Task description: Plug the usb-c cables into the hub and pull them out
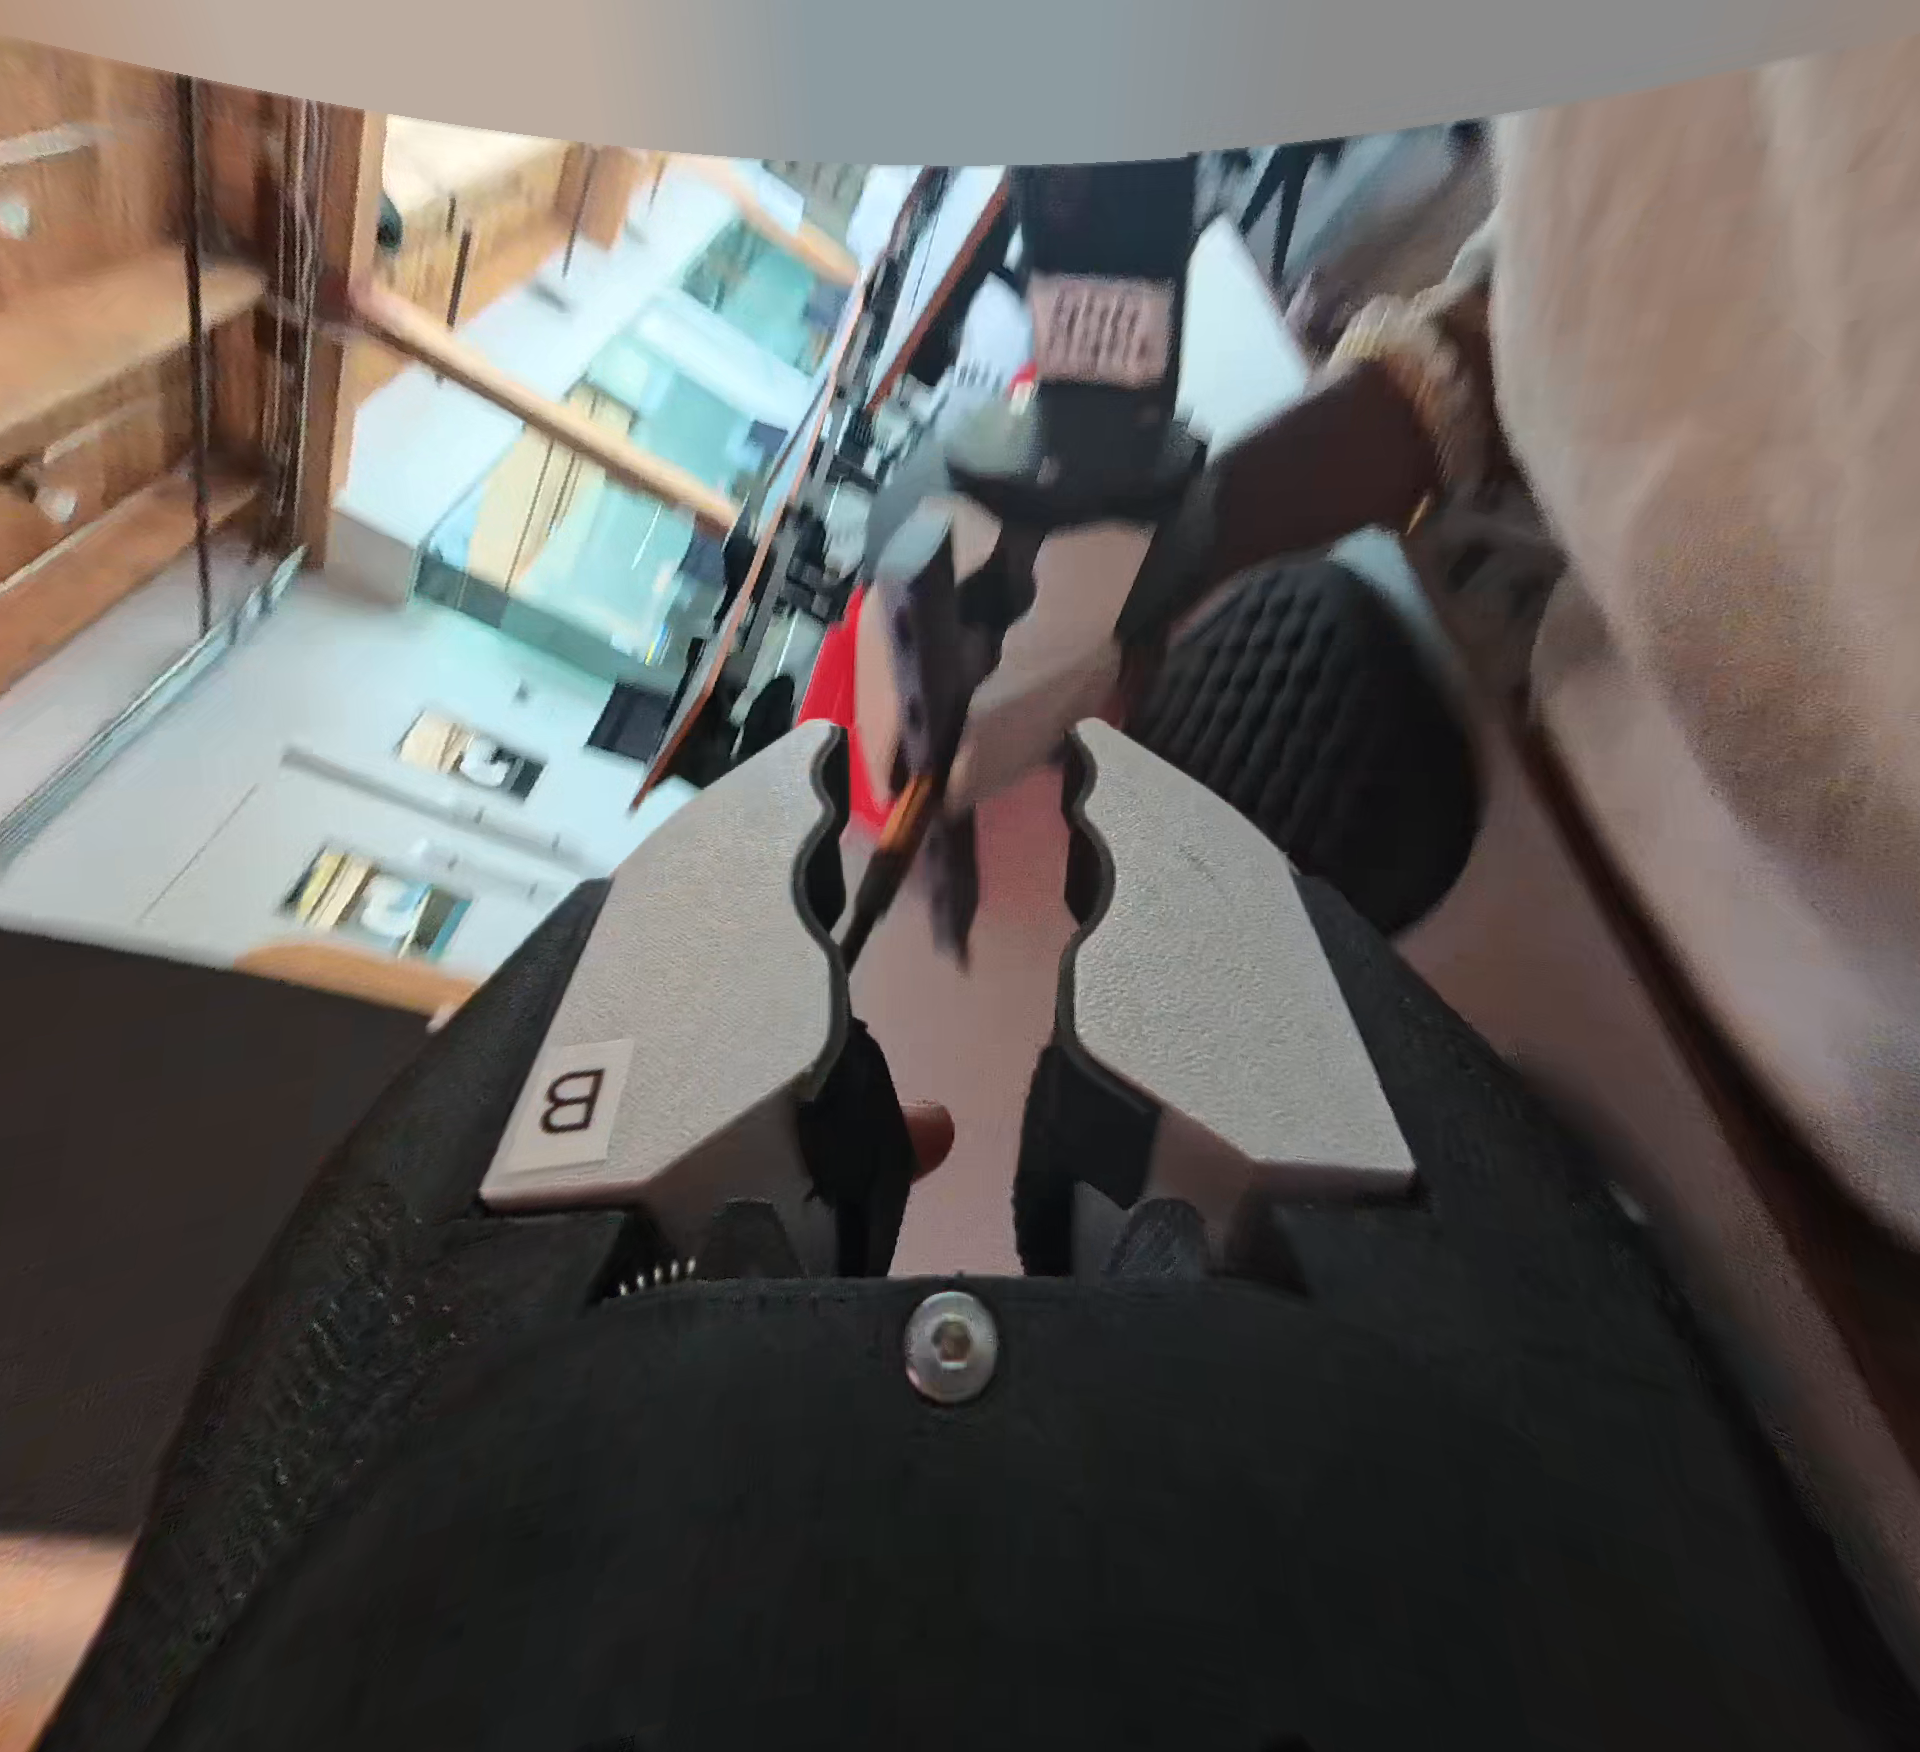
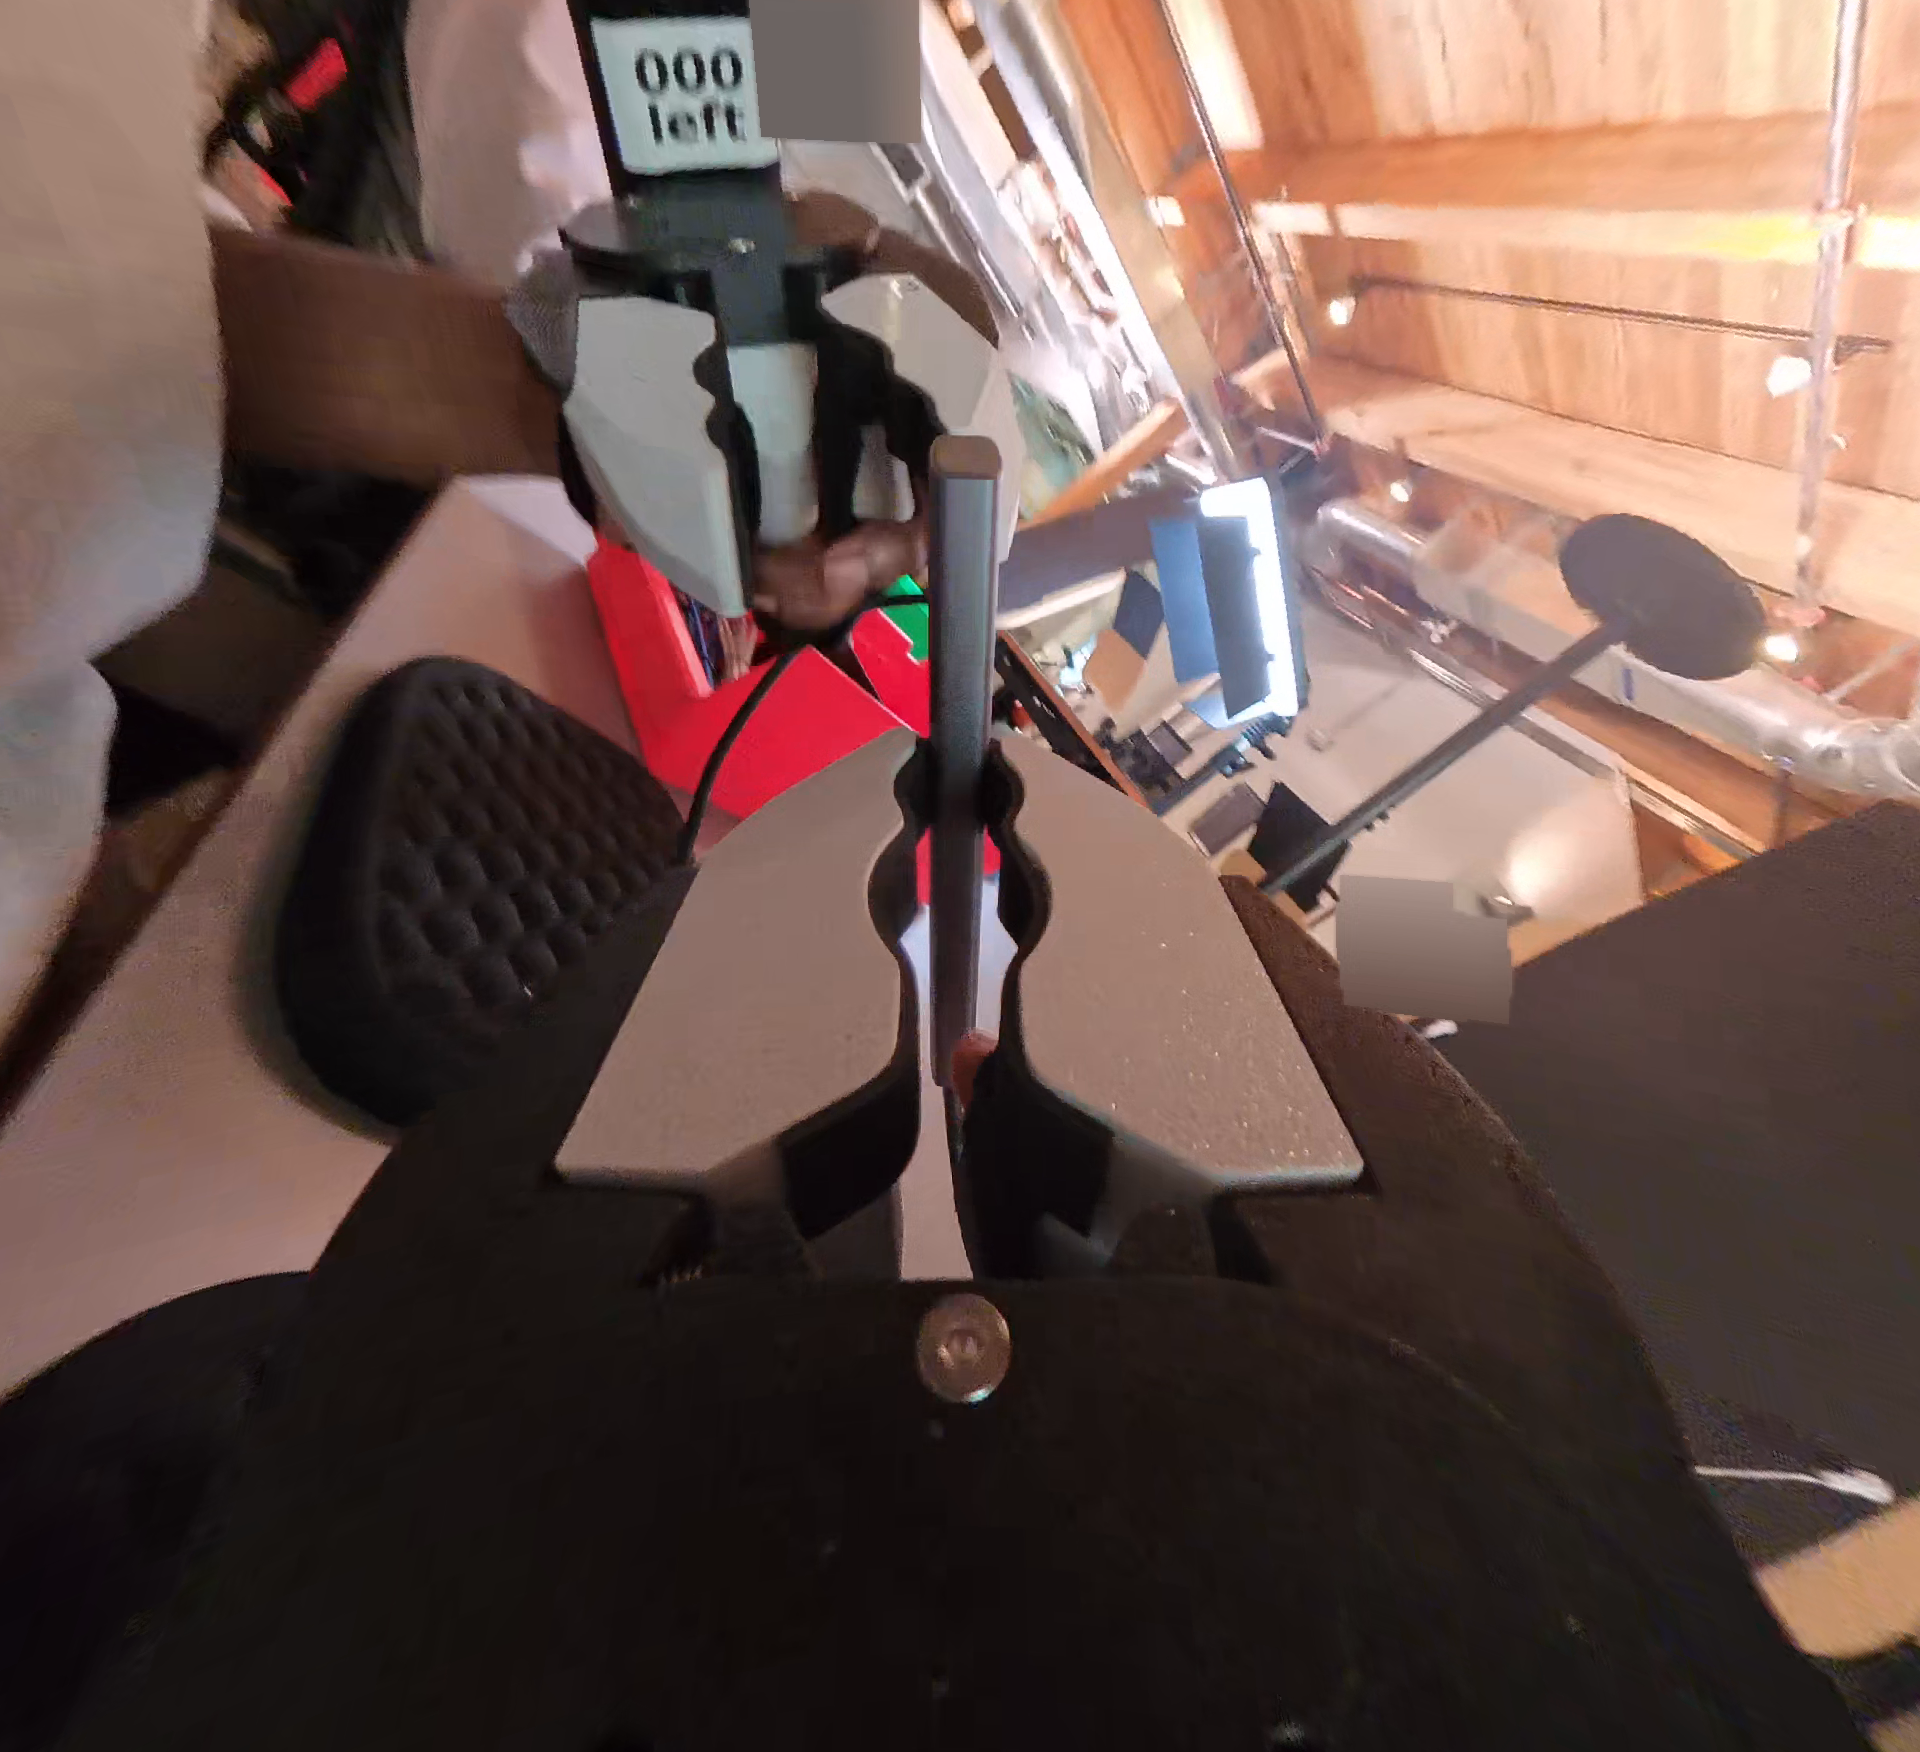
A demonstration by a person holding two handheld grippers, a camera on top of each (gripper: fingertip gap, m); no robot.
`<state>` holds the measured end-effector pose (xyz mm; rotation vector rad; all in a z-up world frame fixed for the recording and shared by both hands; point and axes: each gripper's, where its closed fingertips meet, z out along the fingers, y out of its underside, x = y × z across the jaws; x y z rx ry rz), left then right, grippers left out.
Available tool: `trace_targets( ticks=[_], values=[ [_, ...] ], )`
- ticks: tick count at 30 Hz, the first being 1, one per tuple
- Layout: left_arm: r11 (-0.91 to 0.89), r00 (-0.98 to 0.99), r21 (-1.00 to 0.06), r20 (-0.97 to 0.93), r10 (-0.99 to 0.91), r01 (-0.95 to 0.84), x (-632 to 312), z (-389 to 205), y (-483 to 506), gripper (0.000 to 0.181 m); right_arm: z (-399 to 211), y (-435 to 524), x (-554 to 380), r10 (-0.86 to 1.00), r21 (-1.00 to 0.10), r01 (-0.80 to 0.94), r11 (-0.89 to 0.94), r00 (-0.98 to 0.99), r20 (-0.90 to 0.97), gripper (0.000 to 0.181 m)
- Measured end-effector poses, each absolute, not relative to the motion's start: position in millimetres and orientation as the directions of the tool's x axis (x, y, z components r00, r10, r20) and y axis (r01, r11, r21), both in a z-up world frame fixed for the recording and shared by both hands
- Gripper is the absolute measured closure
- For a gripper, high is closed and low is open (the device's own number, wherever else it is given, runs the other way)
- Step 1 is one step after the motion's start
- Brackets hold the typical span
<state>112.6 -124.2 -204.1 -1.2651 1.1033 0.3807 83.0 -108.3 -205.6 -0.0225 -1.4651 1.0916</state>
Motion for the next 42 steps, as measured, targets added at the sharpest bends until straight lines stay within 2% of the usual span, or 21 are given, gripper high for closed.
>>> trace_targets(
  ticks=[2, 4, 6, 8, 10, 13, 18, 22, 26, 29, 32, 34, 35, 36, 42],
  values=[
    [0.375, 0.458, -0.579, -0.810, -0.366, -0.724, 135.4, -203.3, -115.3, 0.146, -206.9, -106.6, 85.0, 0.600, -0.629, -0.571, 0.527, -0.274, 0.752, 0.172],
    [0.329, 0.433, -0.536, -0.836, -0.337, -0.778, 132.5, -205.3, -101.8, 0.150, -210.0, -104.2, 85.7, 0.593, -0.631, -0.561, 0.537, -0.281, 0.754, 0.172],
    [0.307, 0.405, -0.497, -0.857, -0.317, -0.812, 129.1, -208.0, -94.5, 0.158, -215.5, -105.1, 84.5, 0.567, -0.624, -0.542, 0.563, -0.295, 0.769, 0.172],
    [0.331, 0.402, -0.508, -0.850, -0.341, -0.795, 134.7, -209.3, -96.9, 0.170, -219.6, -107.6, 83.1, 0.536, -0.605, -0.531, 0.594, -0.299, 0.789, 0.172],
    [0.321, 0.421, -0.534, -0.833, -0.359, -0.782, 132.5, -209.6, -100.4, 0.172, -219.1, -108.9, 82.0, 0.532, -0.599, -0.522, 0.607, -0.293, 0.794, 0.171],
    [0.364, 0.411, -0.501, -0.861, -0.299, -0.785, 131.4, -201.7, -109.3, 0.173, -205.1, -113.7, 88.3, 0.560, -0.587, -0.567, 0.578, -0.247, 0.791, 0.163],
    [0.404, 0.388, -0.485, -0.871, -0.301, -0.776, 136.1, -200.6, -117.3, 0.173, -199.9, -130.2, 96.8, 0.472, -0.483, -0.574, 0.661, -0.182, 0.863, 0.170],
    [0.386, 0.419, -0.506, -0.860, -0.291, -0.771, 131.4, -199.3, -118.2, 0.169, -200.6, -128.0, 94.6, 0.471, -0.497, -0.554, 0.668, -0.201, 0.859, 0.172],
    [0.255, 0.468, -0.522, -0.849, -0.245, -0.814, 100.3, -196.2, -118.0, 0.145, -205.0, -117.9, 94.1, 0.512, -0.547, -0.551, 0.630, -0.236, 0.826, 0.172],
    [0.149, 0.460, -0.509, -0.846, -0.271, -0.848, 84.3, -211.3, -112.4, 0.143, -207.1, -118.2, 95.7, 0.503, -0.552, -0.557, 0.621, -0.257, 0.825, 0.172],
    [0.128, 0.428, -0.478, -0.856, -0.289, -0.869, 86.1, -226.0, -104.6, 0.144, -206.3, -121.3, 96.5, 0.480, -0.528, -0.560, 0.639, -0.246, 0.842, 0.172],
    [0.102, 0.395, -0.445, -0.863, -0.314, -0.890, 87.9, -235.7, -99.8, 0.149, -205.4, -123.9, 97.8, 0.473, -0.524, -0.562, 0.640, -0.249, 0.845, 0.172],
    [0.087, 0.365, -0.408, -0.878, -0.310, -0.909, 88.4, -238.7, -97.2, 0.158, -205.2, -126.1, 99.5, 0.467, -0.523, -0.568, 0.636, -0.256, 0.846, 0.172],
    [0.077, 0.342, -0.373, -0.902, -0.265, -0.924, 87.4, -234.7, -95.0, 0.175, -206.0, -128.2, 100.8, 0.461, -0.525, -0.571, 0.632, -0.267, 0.846, 0.172],
    [0.081, 0.286, -0.310, -0.933, -0.219, -0.947, 89.8, -223.1, -101.3, 0.176, -201.2, -114.4, 99.9, 0.521, -0.551, -0.574, 0.606, -0.237, 0.820, 0.163]
  ],
)
